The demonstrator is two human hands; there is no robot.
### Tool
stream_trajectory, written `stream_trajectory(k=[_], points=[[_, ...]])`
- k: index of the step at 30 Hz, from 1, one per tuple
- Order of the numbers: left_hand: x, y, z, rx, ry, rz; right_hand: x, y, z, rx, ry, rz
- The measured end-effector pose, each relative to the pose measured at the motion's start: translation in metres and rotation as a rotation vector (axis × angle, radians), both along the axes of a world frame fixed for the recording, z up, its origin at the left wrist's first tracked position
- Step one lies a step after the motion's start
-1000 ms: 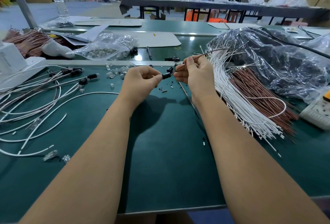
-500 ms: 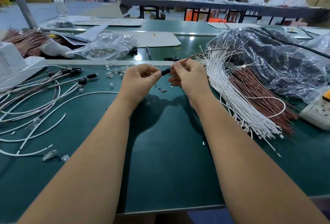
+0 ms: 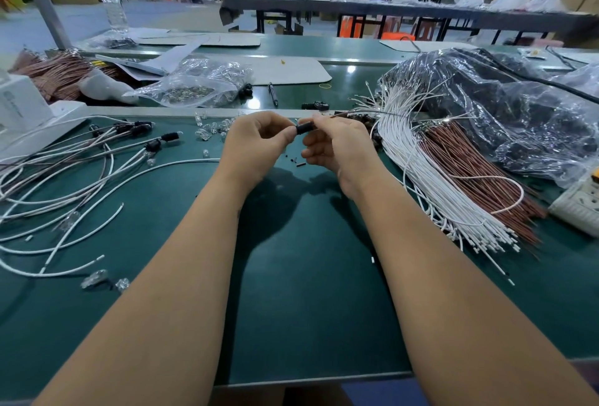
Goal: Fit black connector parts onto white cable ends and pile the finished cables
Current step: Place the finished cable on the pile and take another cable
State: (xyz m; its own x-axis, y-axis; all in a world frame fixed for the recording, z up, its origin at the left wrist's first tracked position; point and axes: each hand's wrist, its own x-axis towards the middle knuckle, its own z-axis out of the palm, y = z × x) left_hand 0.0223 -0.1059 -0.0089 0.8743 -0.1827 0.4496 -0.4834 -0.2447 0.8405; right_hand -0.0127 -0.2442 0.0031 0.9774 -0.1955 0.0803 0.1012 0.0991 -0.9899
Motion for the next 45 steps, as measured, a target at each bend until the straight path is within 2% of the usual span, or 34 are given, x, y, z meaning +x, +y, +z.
stream_trajectory(k=[5,8,11,13,17,22,29,32,39,45], points=[[0.002,0.01,0.006,0.322,-0.05,-0.034,0.004,-0.003,-0.004,-0.02,-0.04,-0.096],[0.005,0.022,0.005,0.531,-0.104,0.143,0.005,-0.014,-0.004,0.13,-0.036,-0.178],[0.005,0.025,0.007,0.645,-0.147,0.378,0.005,-0.013,-0.004,0.207,-0.034,-0.148],[0.001,0.021,0.01,0.636,-0.155,0.329,0.006,-0.006,-0.005,0.212,-0.036,-0.089],[-0.007,0.009,0.013,0.485,-0.158,0.024,0.004,0.002,-0.005,0.119,-0.022,-0.003],[-0.002,0.019,0.013,0.482,-0.115,0.07,0.003,-0.004,-0.005,0.15,-0.045,-0.065],[-0.007,0.006,0.01,0.4,-0.164,0.003,0.001,0.003,-0.005,0.082,-0.051,0.042],[-0.004,0.008,0.007,0.347,-0.122,0.025,0.002,0.0,-0.004,0.111,-0.043,-0.004],[-0.002,0.009,0.005,0.37,-0.132,0.046,0.006,-0.01,-0.008,0.112,-0.053,-0.193],[0.0,0.009,0.002,0.378,-0.128,0.034,0.006,-0.01,-0.007,0.147,-0.103,-0.19]])
